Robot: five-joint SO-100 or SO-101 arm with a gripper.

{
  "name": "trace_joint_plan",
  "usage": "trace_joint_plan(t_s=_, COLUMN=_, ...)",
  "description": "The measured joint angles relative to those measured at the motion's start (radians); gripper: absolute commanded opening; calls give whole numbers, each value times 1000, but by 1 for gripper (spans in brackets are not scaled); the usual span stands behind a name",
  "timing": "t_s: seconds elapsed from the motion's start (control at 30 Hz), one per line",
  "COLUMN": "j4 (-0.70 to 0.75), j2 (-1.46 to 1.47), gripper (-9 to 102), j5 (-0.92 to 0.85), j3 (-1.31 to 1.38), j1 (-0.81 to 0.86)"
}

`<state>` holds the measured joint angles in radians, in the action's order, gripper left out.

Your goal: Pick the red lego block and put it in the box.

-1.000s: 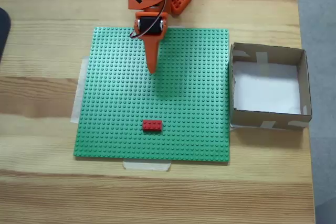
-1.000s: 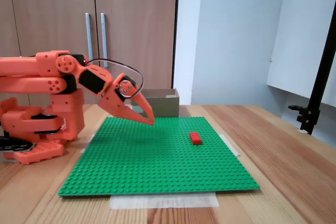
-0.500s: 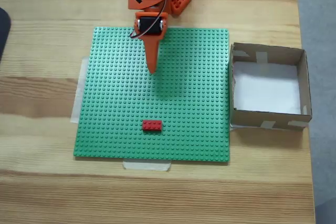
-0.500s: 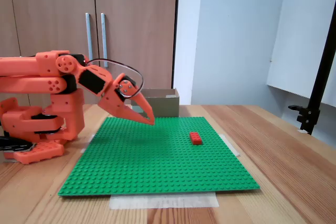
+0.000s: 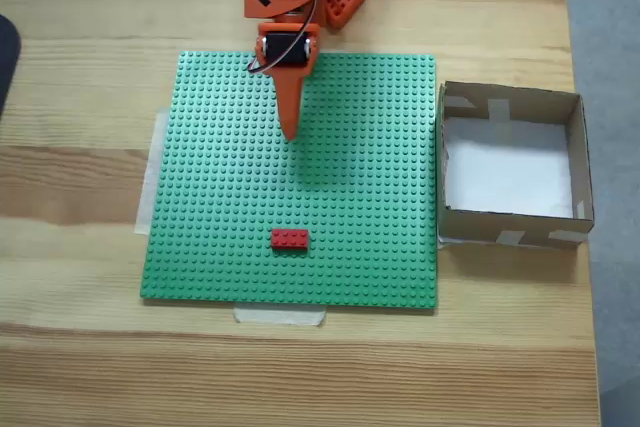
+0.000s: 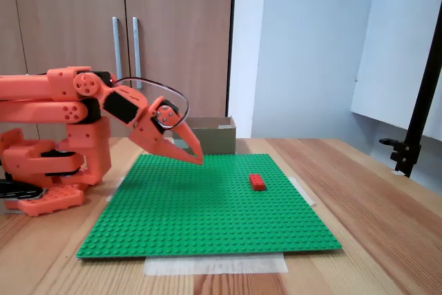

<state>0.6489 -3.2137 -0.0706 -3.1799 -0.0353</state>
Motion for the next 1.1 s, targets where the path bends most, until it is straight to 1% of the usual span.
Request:
trace_joint_plan(t_s=0.77, j4=0, j2=0, gripper=-1, j5=0, j3=0, j1=0)
trace_joint_plan(t_s=0.93, j4=-8, j2=0, gripper=-1, j5=29, j3=0, j1=6)
trace_joint_plan(t_s=1.1, j4=-6, j2=2, gripper=-1, j5=12, j3=0, j1=11)
